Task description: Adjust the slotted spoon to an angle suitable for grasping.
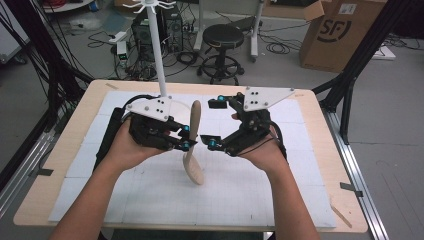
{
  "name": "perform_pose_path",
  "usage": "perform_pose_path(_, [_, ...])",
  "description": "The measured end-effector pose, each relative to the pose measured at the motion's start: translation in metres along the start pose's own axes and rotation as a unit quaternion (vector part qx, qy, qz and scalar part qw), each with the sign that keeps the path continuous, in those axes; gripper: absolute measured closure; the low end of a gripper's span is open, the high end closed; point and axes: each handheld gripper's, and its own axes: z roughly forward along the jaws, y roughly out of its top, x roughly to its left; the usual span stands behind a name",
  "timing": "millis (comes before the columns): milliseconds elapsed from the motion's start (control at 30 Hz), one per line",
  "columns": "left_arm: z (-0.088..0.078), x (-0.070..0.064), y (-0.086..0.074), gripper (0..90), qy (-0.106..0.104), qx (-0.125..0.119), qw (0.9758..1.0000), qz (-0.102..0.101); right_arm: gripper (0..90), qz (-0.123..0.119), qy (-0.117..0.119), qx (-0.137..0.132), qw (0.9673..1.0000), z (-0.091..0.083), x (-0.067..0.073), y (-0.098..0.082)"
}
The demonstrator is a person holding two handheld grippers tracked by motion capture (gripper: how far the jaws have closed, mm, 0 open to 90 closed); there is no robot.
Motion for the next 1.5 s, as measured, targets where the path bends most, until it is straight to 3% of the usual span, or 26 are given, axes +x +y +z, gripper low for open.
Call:
perform_pose_path(67, [-0.001,0.0,0.0,75.2,0.0,0.0,1.0,0.0,16.8,-0.001,0.015,0.0,0.9999,0.005,-0.001,0.001])
perform_pose_path(133, [-0.001,0.0,0.0,75.2,0.0,-0.002,1.0,0.001,18.6,-0.003,0.033,-0.006,0.9994,0.008,-0.002,0.002])
perform_pose_path(433, [-0.002,-0.002,0.001,75.2,-0.004,-0.002,1.0,0.004,43.2,-0.007,0.063,-0.002,0.998,0.017,-0.003,0.005])
perform_pose_path(733, [-0.002,-0.001,-0.001,75.2,-0.004,0.003,1.0,0.001,54.5,-0.011,0.066,-0.008,0.9977,0.017,-0.002,0.006])
perform_pose_path(867, [0.0,-0.001,-0.001,75.2,-0.005,0.004,1.0,0.003,66.7,-0.024,0.063,0.002,0.9978,0.019,0.0,0.007])
perform_pose_path(1000, [-0.001,-0.001,-0.002,75.0,0.004,0.001,1.0,-0.001,67.8,-0.029,0.048,0.005,0.9984,0.019,0.002,0.007])
perform_pose_path(1133, [-0.003,0.002,-0.004,73.9,-0.014,-0.012,0.9998,-0.009,68.1,-0.015,0.057,-0.005,0.9983,0.019,0.0,0.007])
perform_pose_path(1200, [-0.005,0.001,-0.005,65.9,-0.01,-0.015,0.9998,-0.012,68.1,-0.006,0.059,-0.014,0.9981,0.017,-0.001,0.007])
perform_pose_path(1333, [-0.009,0.002,-0.013,52.1,0.007,-0.014,0.9995,-0.028,68.2,-0.006,0.029,-0.016,0.9994,0.012,-0.003,0.008])
perform_pose_path(1500, [-0.022,0.007,-0.028,36.3,0.049,-0.012,0.9968,-0.061,68.1,-0.003,0.007,-0.004,1.0,0.01,-0.005,0.01])
